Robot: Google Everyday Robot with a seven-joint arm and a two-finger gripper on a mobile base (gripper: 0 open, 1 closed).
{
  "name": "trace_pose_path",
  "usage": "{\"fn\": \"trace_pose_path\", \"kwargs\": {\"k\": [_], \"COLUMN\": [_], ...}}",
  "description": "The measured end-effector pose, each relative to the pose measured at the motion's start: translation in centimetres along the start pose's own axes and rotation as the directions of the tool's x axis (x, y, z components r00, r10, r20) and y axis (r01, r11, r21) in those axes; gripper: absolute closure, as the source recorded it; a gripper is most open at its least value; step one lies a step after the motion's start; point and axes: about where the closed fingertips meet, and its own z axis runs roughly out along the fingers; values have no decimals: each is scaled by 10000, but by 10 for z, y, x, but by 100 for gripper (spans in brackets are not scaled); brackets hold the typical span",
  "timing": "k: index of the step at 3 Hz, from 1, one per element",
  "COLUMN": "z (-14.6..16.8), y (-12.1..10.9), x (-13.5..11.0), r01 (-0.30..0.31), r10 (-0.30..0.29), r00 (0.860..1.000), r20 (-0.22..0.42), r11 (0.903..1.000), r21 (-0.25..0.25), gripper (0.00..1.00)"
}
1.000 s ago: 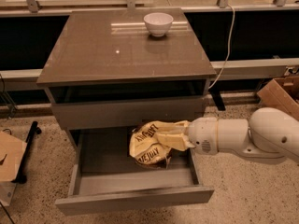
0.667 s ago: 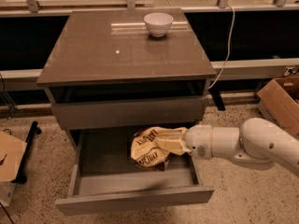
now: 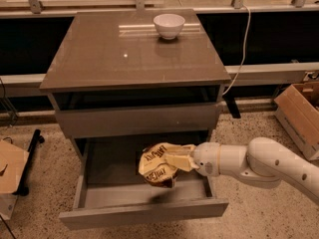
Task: Place brown chip bag into middle drawer
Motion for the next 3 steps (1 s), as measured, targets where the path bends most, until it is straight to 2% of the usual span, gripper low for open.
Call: {"fn": "trace_pose_path", "kwargs": {"k": [1, 3], "z": [2, 5], "y": [1, 3], "x": [0, -1], "r01": [7, 23], "r10": [-7, -23], "r00": [10000, 10000], "r20": [-9, -23], "r11": [10000, 9999], "r21": [-50, -116], "gripper": [50, 4]}}
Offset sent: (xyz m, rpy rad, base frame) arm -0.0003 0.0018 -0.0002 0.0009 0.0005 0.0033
